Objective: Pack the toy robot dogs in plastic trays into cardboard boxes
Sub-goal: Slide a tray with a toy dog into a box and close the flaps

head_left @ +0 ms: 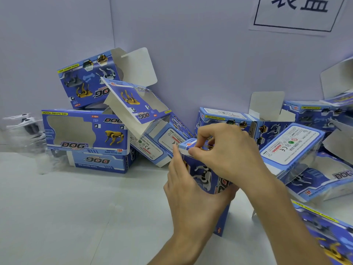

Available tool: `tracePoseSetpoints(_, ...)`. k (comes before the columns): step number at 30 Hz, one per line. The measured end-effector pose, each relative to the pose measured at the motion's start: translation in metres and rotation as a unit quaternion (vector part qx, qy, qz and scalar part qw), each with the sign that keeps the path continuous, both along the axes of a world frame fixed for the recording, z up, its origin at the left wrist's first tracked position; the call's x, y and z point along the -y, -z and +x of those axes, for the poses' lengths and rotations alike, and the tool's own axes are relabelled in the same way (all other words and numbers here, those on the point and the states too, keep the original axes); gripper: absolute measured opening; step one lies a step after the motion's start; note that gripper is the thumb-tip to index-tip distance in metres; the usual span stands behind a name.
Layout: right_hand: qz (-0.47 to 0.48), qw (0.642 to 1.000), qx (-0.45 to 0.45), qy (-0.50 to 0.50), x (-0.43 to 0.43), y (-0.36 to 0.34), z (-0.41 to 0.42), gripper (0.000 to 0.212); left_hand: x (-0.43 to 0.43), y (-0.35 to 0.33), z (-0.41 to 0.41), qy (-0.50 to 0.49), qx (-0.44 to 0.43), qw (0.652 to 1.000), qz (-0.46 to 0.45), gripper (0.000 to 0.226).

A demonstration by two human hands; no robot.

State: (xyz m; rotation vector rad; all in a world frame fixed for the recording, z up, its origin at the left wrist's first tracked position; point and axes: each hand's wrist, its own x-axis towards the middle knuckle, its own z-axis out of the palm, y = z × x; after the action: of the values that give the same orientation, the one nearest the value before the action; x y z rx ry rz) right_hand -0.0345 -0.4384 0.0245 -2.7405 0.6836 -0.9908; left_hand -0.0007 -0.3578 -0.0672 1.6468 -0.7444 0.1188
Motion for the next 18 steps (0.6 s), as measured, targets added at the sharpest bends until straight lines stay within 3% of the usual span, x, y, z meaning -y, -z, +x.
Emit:
tracePoseSetpoints(9,-0.018,1.000,0.022,0.005,-0.001,0.002,0.002,0.020,0.002,-0.001,-0.002,-0.006,-0.003,1.000,-0.013,0.132)
tracePoseSetpoints(12,-0.028,0.999,-0.019,-0.013,-0.002,0.001,0.002,0.022,0.002,-0.001,-0.003,-0.015,0.004,1.000,-0.003,0.133)
tracePoseSetpoints(15,0.086,0.989,-0.078,-0.093,0.010,-0.011,-0.010,0.017,0.001,0.000,-0.001,-0.021,0.026,0.999,0.009,0.135)
tracePoseSetpoints(18,0.206,0.955,-0.117,-0.178,0.025,-0.018,-0.027,0.021,0.000,0.001,0.005,-0.023,0.061,0.998,0.007,0.122)
